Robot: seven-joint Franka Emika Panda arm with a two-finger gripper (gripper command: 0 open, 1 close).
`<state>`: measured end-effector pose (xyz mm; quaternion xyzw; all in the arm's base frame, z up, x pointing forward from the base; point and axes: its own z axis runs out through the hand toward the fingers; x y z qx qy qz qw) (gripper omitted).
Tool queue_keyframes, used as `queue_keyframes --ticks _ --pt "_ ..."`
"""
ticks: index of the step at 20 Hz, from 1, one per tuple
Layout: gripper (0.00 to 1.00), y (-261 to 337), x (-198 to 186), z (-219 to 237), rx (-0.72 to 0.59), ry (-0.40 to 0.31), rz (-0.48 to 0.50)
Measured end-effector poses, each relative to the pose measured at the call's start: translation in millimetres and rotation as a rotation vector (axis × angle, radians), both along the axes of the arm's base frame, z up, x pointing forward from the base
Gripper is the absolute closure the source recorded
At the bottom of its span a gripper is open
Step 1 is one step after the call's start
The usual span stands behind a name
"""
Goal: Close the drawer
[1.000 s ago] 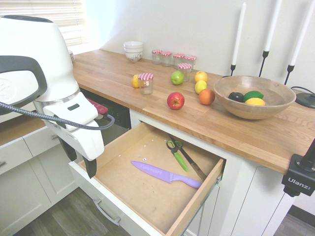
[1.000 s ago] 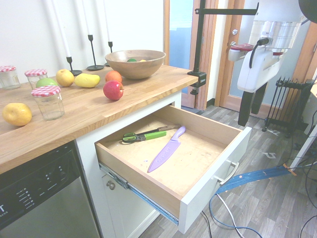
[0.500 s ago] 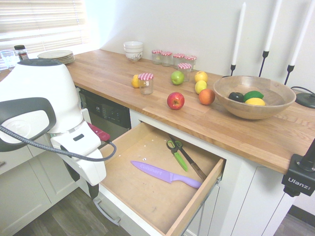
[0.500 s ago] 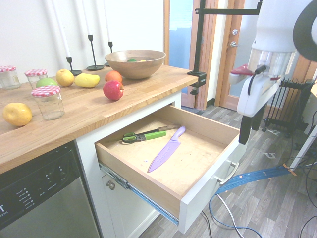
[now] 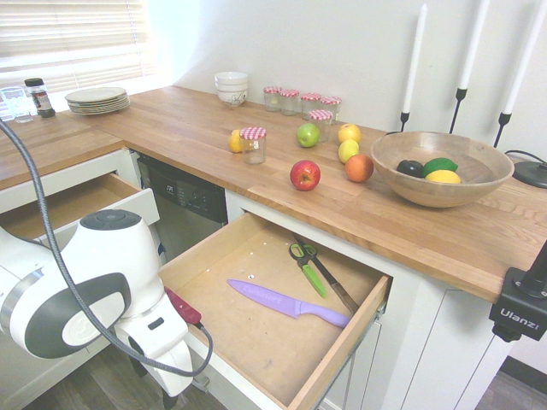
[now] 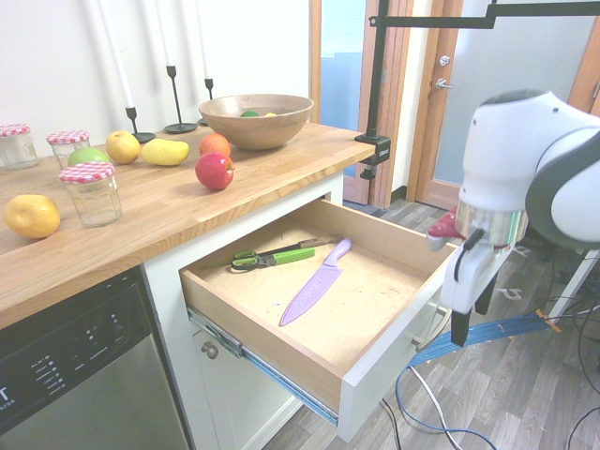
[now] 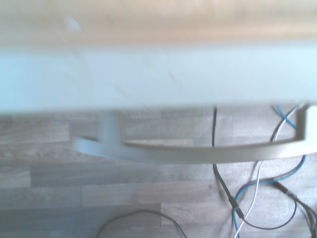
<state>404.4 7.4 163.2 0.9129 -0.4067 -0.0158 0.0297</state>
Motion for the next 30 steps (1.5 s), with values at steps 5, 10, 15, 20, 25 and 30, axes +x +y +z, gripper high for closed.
queue_keyframes --ticks 5,10,15,20,25,30 --pt "0.00 -4 4 -35 -0.013 -0.007 -0.011" --pt "1.00 -5 8 -58 0.004 -0.021 -0.035" --pt "1.00 -4 9 -60 0.020 -0.037 -0.029" --pt "1.00 1 9 -64 0.022 -0.060 -0.024" --pt "1.00 1 10 -63 0.021 -0.068 -0.022" --pt "1.00 -1 9 -64 0.022 -0.068 -0.017"
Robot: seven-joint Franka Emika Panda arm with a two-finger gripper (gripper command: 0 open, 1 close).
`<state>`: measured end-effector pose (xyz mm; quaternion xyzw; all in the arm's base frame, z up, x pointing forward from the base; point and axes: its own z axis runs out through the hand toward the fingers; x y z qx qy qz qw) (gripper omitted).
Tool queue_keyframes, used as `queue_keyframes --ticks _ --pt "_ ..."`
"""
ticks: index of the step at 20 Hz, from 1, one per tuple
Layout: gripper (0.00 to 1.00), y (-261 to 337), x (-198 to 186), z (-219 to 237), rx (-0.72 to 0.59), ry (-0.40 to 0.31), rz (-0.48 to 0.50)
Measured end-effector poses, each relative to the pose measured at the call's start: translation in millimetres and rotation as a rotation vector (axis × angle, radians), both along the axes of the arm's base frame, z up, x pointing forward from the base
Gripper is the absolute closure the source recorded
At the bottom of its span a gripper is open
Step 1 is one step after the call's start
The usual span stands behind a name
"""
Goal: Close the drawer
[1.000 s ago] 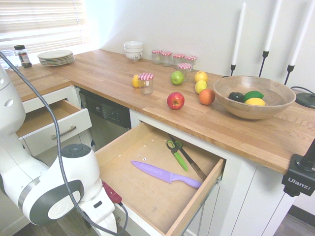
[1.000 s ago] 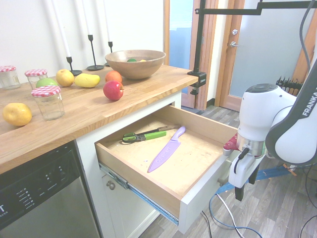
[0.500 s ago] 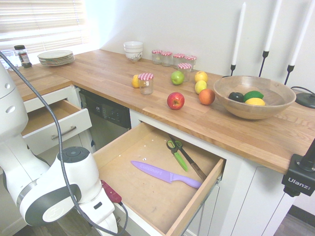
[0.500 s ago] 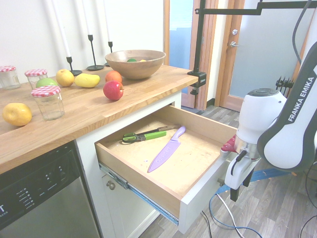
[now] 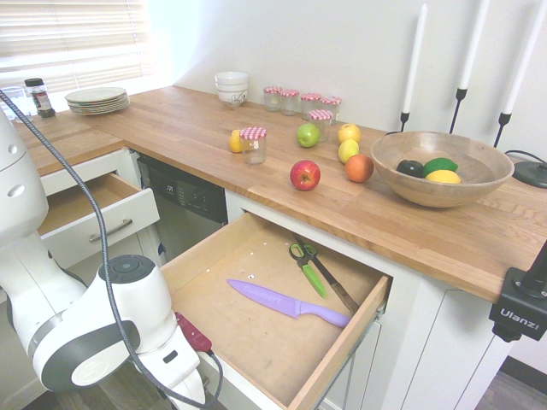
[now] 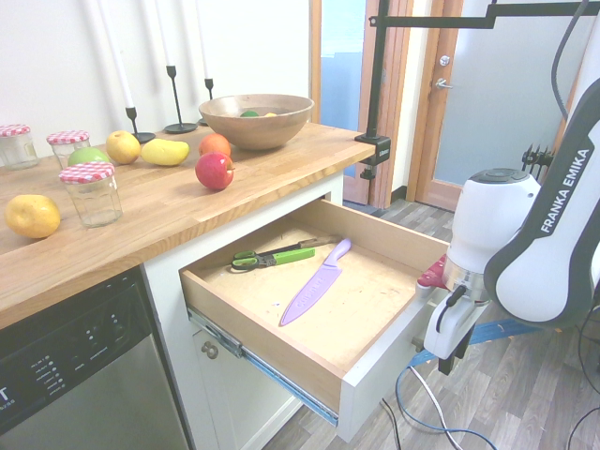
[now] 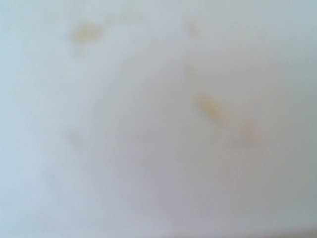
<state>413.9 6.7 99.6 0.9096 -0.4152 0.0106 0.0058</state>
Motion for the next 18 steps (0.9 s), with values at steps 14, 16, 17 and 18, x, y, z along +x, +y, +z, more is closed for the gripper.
queue_keyframes --ticks 14,16,17,18 --pt "1.00 -4 9 0 -0.005 -0.032 0.003" --pt "1.00 -4 12 1 -0.003 -0.061 0.011" --pt "1.00 -4 14 2 -0.001 -0.076 0.012" --pt "1.00 -4 15 3 0.003 -0.088 0.010"
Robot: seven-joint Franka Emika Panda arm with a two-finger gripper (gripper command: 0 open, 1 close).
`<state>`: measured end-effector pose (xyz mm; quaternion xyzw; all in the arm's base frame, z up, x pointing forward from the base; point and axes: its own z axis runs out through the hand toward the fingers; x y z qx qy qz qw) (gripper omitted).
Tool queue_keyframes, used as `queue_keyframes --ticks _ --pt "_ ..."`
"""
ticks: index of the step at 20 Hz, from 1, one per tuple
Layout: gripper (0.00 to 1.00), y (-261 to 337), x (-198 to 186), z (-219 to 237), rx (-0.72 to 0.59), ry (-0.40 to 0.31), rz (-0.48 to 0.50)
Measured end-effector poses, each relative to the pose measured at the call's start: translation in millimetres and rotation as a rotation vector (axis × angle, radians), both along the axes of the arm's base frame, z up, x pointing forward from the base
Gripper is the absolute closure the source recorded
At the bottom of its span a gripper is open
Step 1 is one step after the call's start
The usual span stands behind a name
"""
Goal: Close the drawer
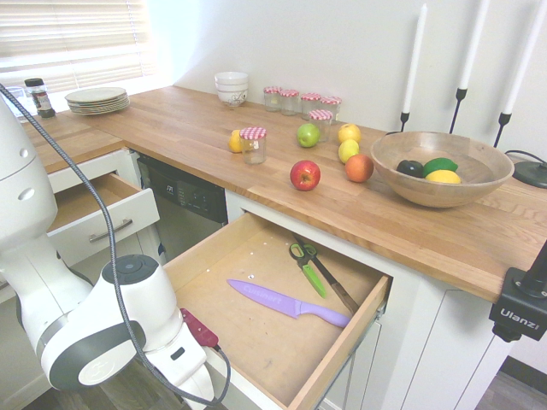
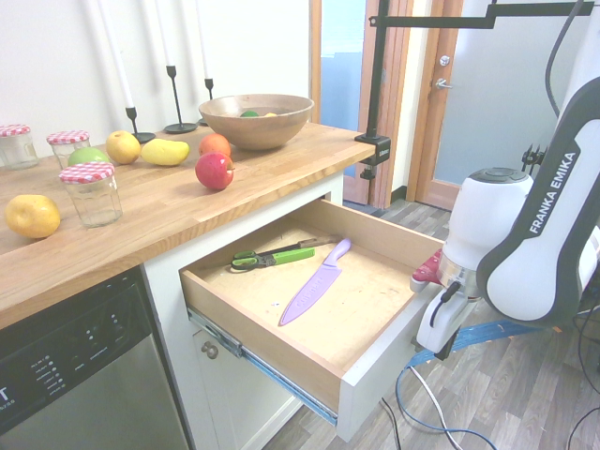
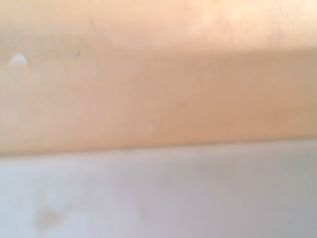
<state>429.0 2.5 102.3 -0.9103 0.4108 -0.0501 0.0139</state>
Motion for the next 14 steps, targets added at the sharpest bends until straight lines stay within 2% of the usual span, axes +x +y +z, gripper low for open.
queue_keyframes --ticks 14 --pt "1.00 0 47 3 -0.003 -0.079 -0.019"
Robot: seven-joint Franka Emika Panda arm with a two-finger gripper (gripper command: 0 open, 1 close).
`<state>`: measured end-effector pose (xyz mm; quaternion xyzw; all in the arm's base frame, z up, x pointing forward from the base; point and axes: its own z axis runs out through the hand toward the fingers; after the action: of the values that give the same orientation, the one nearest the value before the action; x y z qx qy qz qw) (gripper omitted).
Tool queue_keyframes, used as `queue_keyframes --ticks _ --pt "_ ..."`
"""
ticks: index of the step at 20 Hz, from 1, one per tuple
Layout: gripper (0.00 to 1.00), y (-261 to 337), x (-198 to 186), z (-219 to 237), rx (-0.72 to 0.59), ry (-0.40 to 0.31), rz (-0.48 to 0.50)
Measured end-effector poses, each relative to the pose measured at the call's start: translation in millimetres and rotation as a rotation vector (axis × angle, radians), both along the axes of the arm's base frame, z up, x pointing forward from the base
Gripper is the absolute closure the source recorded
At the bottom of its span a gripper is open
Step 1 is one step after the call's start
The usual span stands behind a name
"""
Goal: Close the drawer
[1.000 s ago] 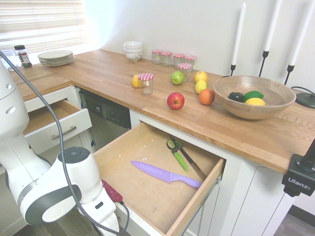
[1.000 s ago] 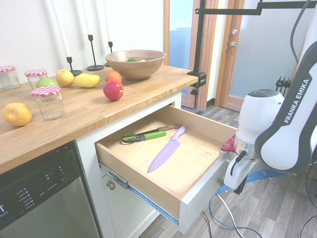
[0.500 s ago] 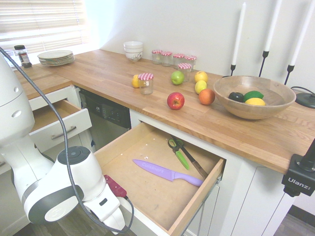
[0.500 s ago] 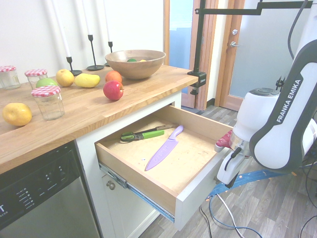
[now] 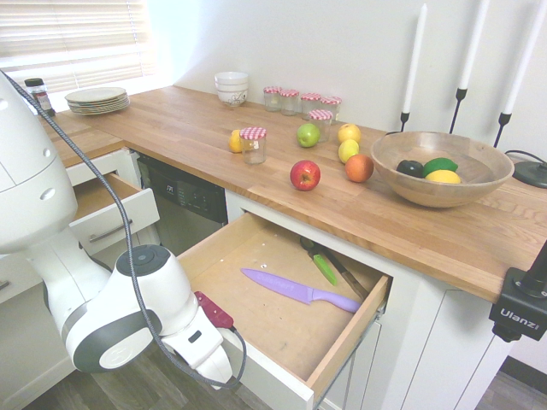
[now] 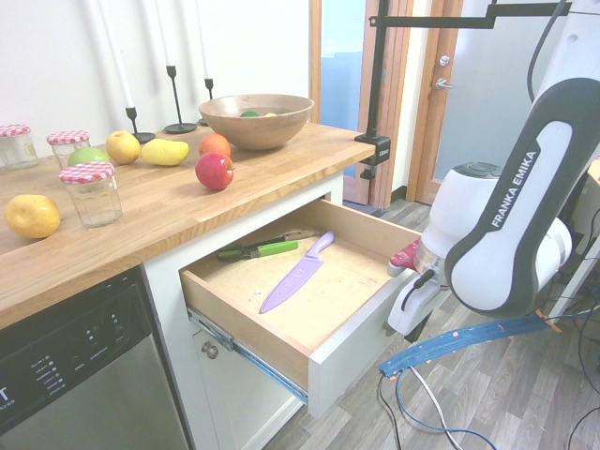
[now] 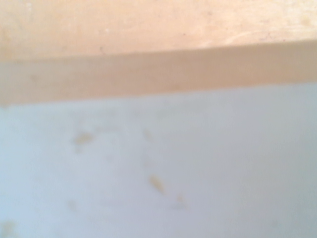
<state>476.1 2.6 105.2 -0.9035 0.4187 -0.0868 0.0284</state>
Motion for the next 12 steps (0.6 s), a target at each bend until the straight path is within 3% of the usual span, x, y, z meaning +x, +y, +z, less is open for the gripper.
queue_keyframes --ticks 12 --pt "1.00 2 80 4 -0.007 -0.042 -0.012"
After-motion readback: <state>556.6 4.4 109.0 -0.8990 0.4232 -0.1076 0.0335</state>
